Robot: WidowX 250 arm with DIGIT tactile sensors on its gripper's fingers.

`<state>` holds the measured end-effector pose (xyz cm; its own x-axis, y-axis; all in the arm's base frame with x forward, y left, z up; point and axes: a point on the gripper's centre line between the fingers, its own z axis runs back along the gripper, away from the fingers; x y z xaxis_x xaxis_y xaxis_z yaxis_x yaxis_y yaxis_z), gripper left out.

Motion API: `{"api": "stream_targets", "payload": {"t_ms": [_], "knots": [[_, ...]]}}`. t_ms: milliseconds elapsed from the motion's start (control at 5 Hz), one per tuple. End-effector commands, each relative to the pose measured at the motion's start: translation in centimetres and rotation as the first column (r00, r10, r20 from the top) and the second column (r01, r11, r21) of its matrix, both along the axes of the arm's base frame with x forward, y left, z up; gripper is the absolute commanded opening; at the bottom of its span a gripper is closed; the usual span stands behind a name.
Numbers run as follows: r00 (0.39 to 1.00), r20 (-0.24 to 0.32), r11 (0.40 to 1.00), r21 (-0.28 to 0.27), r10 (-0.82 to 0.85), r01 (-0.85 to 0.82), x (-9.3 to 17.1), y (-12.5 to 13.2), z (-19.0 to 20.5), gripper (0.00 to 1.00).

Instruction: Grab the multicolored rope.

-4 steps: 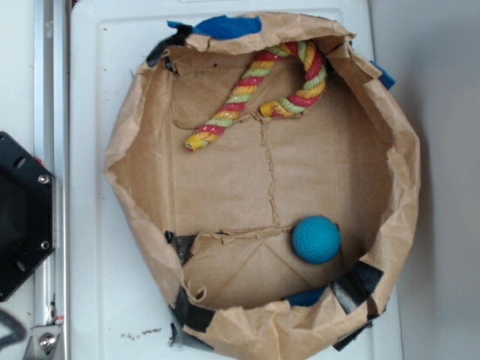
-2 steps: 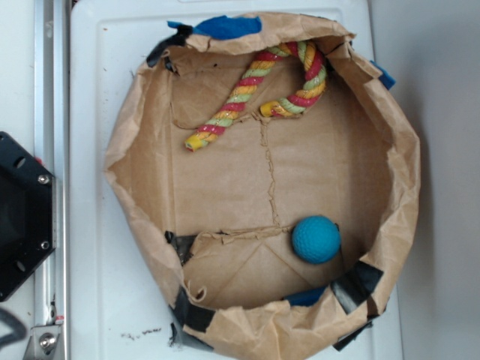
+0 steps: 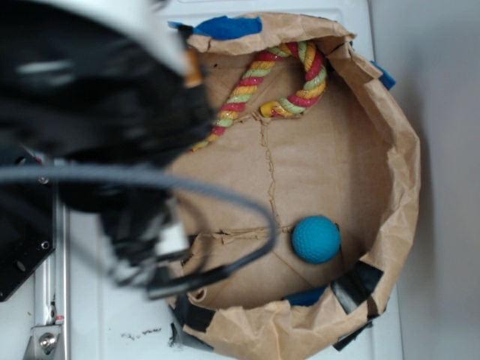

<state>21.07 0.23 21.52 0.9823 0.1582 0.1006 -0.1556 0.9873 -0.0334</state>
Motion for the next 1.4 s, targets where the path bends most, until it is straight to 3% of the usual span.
{"api": "stream_targets", "payload": {"t_ms": [0,800,1000,1200], "knots": [[0.962,0.224,0.978,-0.172,0.155,-0.117,4.0,0.8,-2.7,1.00],[0.962,0.224,0.978,-0.172,0.155,-0.117,4.0,0.8,-2.7,1.00],[0.967,0.182,0.982,-0.092,0.179,-0.165,4.9,2.8,-6.0,1.00],[0.968,0.195,0.987,-0.052,0.161,-0.153,5.2,2.9,-8.8,1.00]]}}
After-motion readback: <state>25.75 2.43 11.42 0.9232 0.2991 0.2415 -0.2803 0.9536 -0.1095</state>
